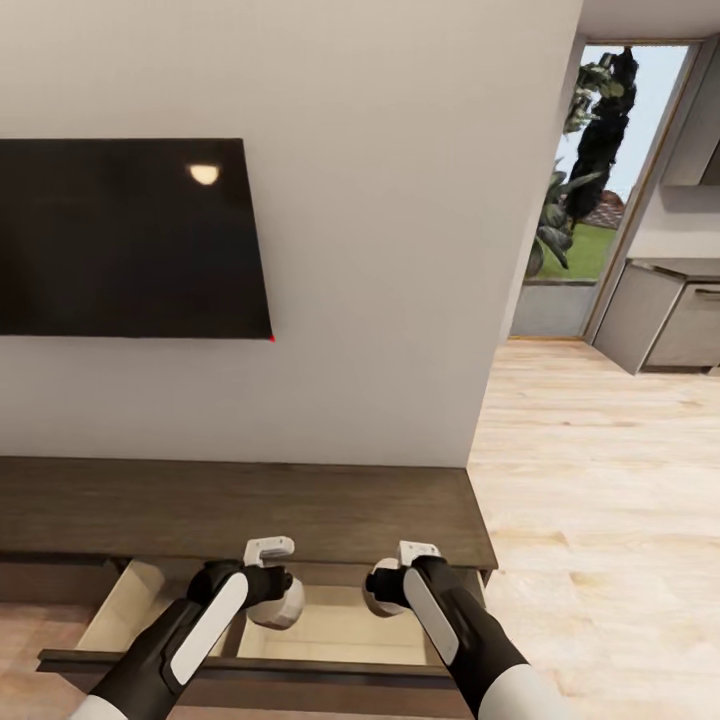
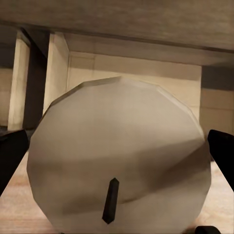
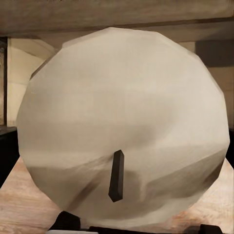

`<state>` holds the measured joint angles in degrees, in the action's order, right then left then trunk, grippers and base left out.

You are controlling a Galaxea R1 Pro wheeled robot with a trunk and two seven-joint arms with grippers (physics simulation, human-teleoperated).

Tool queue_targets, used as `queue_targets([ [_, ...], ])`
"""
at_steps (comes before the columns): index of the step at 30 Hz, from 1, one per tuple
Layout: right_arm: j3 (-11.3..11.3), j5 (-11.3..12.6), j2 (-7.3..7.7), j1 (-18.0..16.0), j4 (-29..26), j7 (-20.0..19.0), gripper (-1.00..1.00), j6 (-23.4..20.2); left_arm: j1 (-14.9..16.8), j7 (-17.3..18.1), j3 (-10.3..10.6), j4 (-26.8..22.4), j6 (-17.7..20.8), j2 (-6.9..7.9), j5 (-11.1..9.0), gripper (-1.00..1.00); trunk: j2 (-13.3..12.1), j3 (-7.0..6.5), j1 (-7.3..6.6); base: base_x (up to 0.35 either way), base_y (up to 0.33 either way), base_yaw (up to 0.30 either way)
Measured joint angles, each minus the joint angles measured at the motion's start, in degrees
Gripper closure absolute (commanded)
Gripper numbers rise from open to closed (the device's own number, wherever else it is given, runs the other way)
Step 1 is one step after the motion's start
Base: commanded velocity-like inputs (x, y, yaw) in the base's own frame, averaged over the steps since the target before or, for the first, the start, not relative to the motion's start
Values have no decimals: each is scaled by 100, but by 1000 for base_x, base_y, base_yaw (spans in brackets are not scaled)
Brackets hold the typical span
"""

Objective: Place each of the two pumpkins and all three candles from the living room inside a cabinet in the living room (use any cabinet), then make sure every cabinet is closed, and position the cauldron so it is next to a table in the living room.

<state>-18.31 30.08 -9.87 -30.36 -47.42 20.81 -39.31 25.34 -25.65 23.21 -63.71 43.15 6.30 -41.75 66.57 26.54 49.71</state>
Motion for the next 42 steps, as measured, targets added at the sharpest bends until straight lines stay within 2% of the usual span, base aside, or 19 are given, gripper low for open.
queue_targets([
  [10, -100, 0, 2, 0, -2, -38, 100, 114, 0, 28, -9, -2, -29, -3, 33, 100, 401, 180, 220, 0, 0, 0],
  [42, -105, 5, 5, 0, -5, -59, 100, 135, -8, 48, -54, -2, -31, 20, 34, 100, 1685, 742, 923, 0, 0, 0],
])
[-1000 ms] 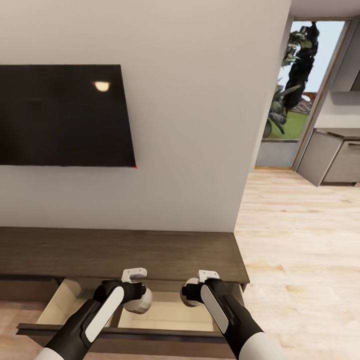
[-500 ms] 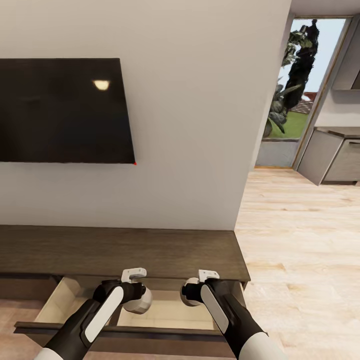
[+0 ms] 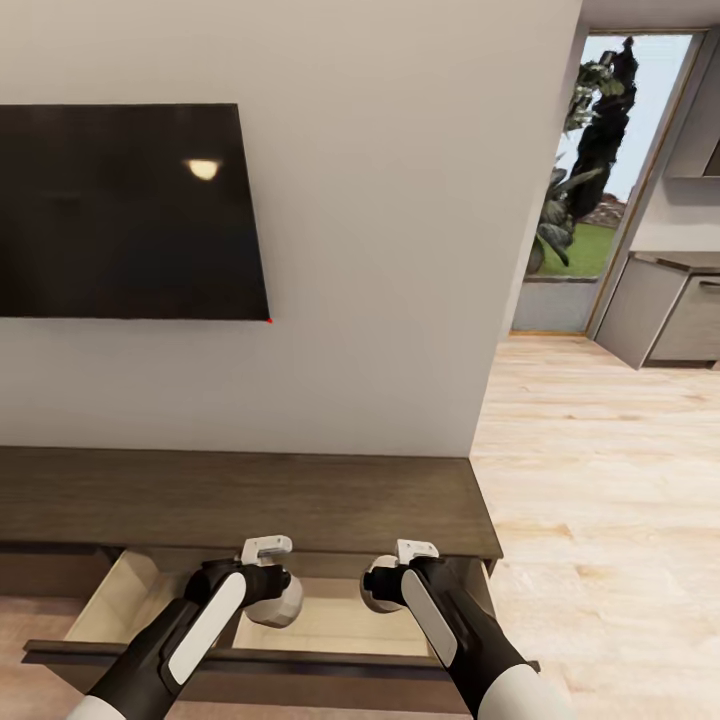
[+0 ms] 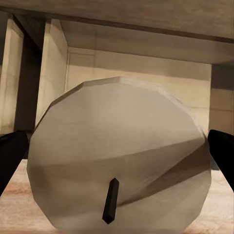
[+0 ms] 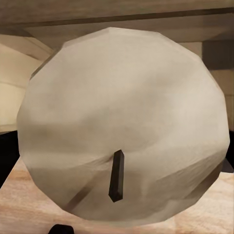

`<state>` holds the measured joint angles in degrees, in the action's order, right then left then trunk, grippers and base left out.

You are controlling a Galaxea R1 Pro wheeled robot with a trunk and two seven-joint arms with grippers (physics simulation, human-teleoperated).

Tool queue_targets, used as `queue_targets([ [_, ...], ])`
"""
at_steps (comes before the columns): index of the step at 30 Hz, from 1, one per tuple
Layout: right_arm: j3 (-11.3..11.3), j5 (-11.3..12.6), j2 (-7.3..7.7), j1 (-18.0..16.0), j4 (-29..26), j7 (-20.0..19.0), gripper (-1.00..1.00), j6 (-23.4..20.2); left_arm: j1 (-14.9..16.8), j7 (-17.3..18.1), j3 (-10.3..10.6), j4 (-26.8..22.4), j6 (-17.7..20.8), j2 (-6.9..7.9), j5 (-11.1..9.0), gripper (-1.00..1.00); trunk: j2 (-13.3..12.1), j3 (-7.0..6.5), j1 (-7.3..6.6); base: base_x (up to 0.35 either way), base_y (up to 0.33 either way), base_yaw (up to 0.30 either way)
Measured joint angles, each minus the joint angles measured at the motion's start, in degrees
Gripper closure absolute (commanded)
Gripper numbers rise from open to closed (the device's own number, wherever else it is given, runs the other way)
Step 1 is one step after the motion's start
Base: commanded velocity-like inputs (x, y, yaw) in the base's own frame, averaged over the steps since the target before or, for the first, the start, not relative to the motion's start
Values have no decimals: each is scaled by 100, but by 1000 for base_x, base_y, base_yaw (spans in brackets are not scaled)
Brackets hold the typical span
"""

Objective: Place each of the two pumpkins and all three candles from the living room inside a cabinet in the living room (use any cabinet), then make sure every cabinet is closed, and position the cauldron so it is next to a table in the living room.

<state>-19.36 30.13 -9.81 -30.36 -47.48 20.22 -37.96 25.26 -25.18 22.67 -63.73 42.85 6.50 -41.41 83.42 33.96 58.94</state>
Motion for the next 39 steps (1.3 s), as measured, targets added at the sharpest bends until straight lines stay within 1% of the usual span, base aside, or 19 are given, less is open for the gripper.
queue_targets([
  [11, 0, 2, 2, 0, 0, 0, 100, 101, 0, 1, 0, -9, 1, 11, -1, 100, 441, 175, 242, 0, 0, 0],
  [39, 0, 1, 3, 0, 5, -9, 100, 105, -8, 1, 0, -25, -6, 19, -3, 100, 443, 116, 242, 13, 11, 0],
])
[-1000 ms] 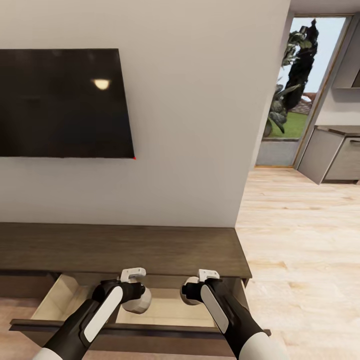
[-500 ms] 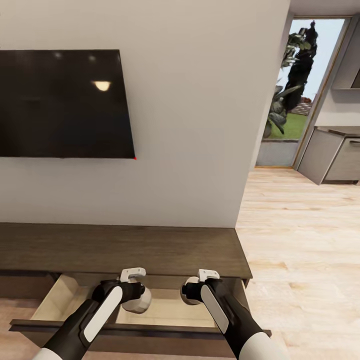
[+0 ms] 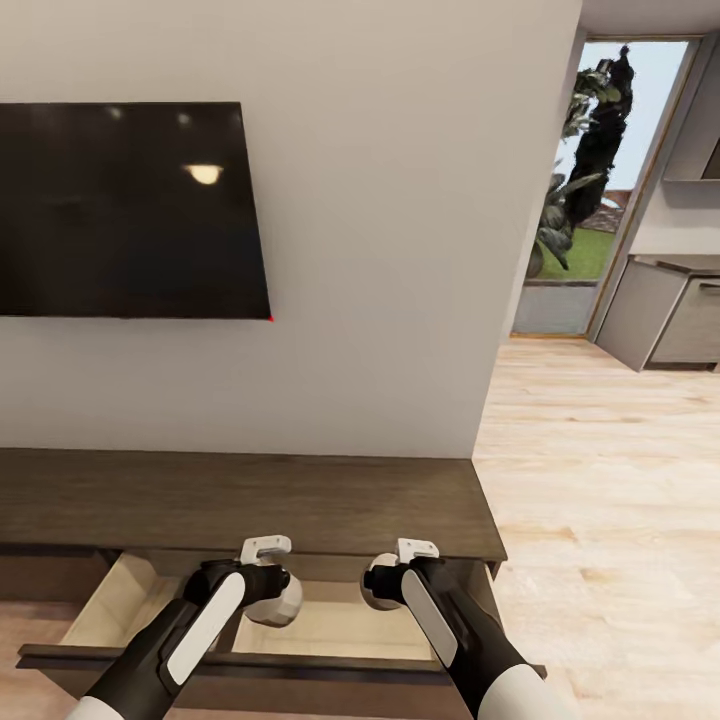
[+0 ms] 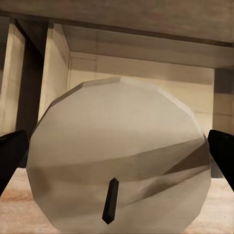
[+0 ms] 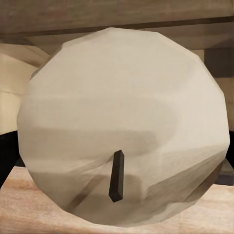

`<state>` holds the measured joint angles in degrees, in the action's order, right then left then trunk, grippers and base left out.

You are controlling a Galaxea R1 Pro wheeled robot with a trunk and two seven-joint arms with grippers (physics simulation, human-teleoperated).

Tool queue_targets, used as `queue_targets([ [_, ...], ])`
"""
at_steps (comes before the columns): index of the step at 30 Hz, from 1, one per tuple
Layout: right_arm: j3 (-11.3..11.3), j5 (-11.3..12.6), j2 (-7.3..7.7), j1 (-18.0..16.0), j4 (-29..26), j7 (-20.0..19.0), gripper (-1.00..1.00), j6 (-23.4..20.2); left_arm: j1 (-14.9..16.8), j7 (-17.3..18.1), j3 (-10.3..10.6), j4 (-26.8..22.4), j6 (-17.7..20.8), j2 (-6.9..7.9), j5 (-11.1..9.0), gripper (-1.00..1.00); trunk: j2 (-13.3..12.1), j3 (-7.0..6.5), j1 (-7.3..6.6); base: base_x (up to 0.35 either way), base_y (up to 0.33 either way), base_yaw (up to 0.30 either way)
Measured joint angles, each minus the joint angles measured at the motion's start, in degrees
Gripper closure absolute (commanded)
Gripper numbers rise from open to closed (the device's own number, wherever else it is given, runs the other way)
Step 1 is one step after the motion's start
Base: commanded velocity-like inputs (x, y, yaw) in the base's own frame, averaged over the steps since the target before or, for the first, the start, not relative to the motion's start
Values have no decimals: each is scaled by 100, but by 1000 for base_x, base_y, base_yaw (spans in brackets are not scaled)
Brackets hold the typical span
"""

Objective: Place each of the two pumpkins and all three candles from the living room inside a cabinet in the living room (use any cabinet), then make sure every cabinet is closed, and position the cauldron so it is next to a table in the living room.

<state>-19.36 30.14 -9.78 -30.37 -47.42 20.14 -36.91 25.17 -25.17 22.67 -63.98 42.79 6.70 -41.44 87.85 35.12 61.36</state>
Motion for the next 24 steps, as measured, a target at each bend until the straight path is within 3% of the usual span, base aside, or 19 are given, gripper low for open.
queue_targets([
  [6, -13, 4, -8, 1, 27, 2, 100, -11, 0, 0, 0, 13, -16, -20, -1, 100, 0, -2, 0, 2, 0, 0],
  [12, -21, 110, -21, 2, 250, 0, 100, 2, 0, 0, 4, 23, -366, -24, 4, 100, 0, -2, 0, 0, 0, 0],
  [15, -46, 162, -22, 1, 453, -59, 100, 197, 0, 2, 7, 25, -406, -23, 3, 100, 119, 51, 65, 0, 0, 0],
  [21, -389, 237, -19, 1, 597, -277, 100, 483, 0, 6, 19, 31, -429, -25, 1, 100, 359, 159, 197, 0, 0, 0],
  [24, -431, 224, -18, 1, 601, -291, 100, 494, -1, 2, 21, 30, -434, -25, 1, 100, 480, 213, 263, 0, 0, 0],
])
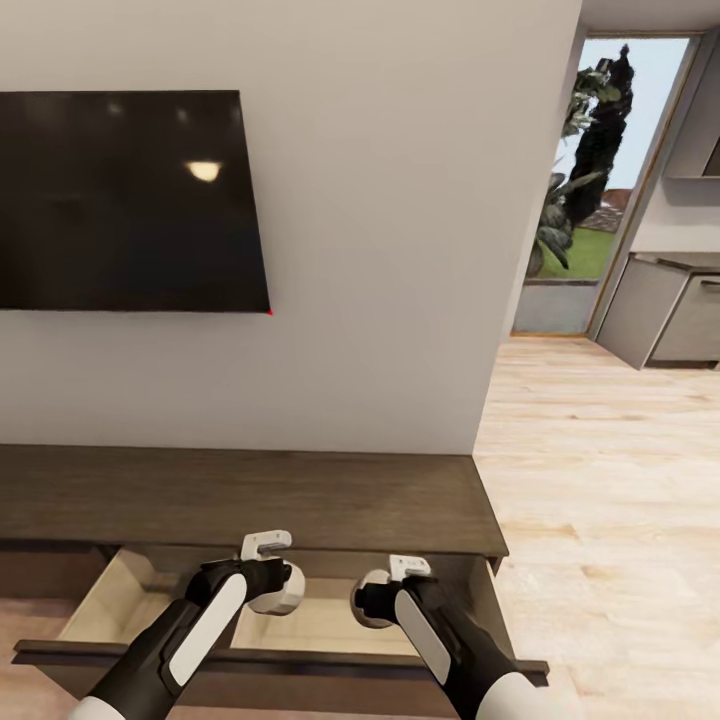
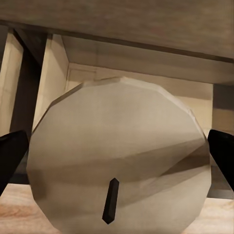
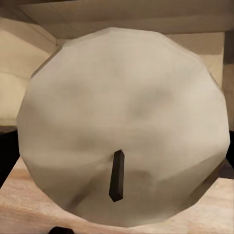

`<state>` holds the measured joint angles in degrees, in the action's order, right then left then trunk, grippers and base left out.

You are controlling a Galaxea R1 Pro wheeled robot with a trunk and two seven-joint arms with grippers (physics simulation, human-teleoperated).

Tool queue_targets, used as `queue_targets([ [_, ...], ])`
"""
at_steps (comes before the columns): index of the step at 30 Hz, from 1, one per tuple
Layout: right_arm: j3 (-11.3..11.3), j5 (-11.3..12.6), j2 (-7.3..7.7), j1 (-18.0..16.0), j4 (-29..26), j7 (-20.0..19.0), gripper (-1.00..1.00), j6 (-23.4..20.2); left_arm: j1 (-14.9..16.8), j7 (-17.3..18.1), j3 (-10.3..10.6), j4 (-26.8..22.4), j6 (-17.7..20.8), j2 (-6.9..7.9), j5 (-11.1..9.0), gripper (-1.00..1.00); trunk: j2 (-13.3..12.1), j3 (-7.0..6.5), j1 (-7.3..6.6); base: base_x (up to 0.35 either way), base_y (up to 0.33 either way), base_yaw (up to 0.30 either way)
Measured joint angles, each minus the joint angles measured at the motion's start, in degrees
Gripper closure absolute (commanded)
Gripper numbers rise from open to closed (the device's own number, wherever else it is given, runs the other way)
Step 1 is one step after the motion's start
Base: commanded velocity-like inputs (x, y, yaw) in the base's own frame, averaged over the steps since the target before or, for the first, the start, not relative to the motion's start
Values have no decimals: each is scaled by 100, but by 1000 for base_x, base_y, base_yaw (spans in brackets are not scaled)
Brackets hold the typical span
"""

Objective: Place each of the two pumpkins and all three candles from the living room inside a cabinet in the living room (use any cabinet), then make sure every cabinet is closed, and position the cauldron so it is next to a table in the living room.

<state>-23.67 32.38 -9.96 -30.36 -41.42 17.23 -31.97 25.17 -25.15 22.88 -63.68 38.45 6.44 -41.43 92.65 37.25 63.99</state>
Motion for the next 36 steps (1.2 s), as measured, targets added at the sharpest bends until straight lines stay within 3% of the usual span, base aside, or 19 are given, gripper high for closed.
queue_targets([
  [4, -31, 7, -4, 0, 0, -5, 100, 10, 0, -2, 29, -1, -33, -8, -1, 100, 160, 72, 88, 0, 0, 0],
  [9, -48, -3, -4, -1, 0, -13, 100, 178, 0, -2, 76, 2, -390, -9, -6, 100, 361, 161, 198, 0, 0, 0],
  [15, -385, 0, -4, 0, -5, -14, 100, 280, 0, -2, 83, 4, -458, -17, -18, 100, 602, 269, 330, 0, 0, 0],
  [18, -449, -17, -4, 0, -8, -7, 100, 394, 0, -2, 94, 5, -461, -18, -19, 100, 722, 323, 395, 0, 0, 0],
  [36, -526, -46, -4, -1, -88, -3, 100, 554, 0, -11, 100, 5, -477, -18, -4, 100, 1444, 646, 791, 0, 0, 0],
])
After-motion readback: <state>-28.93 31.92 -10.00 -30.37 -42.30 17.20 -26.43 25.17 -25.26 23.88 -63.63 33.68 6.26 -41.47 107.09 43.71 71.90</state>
